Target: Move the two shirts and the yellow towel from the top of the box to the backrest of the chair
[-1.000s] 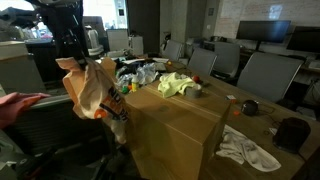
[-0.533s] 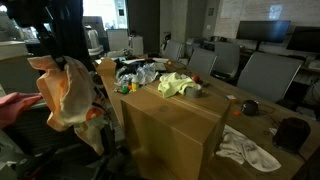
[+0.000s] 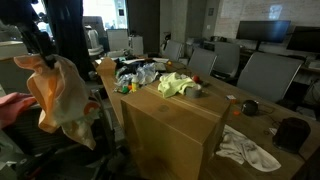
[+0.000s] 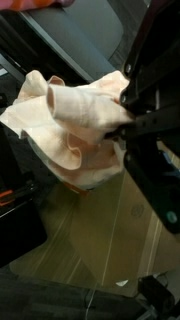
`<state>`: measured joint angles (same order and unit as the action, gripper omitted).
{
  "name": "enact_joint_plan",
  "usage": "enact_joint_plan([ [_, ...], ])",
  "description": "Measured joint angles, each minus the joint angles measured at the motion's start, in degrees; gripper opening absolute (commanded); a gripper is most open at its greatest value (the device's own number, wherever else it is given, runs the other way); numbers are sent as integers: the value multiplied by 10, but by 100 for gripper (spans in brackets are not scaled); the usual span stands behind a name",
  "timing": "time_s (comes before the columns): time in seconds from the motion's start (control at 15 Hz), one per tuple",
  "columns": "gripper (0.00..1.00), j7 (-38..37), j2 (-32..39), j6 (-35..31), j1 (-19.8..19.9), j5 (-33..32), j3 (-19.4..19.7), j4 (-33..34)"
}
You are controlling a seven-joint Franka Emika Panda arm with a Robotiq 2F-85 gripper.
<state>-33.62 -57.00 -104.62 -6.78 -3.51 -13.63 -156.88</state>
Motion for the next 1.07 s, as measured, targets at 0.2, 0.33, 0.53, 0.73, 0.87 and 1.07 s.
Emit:
enact_joint_plan([
  [0.2,3,48,17,0,-12,4,-29,24],
  [0.33,3,71,34,0,-18,4,-54,49],
  [0.53,3,99,60,0,-25,4,-83,90],
  [0.73,3,123,87,1,-31,2,-104,127],
  [0.87,3,136,106,4,-34,-2,-118,148],
  [1.07,3,149,135,10,-40,-12,-137,174],
])
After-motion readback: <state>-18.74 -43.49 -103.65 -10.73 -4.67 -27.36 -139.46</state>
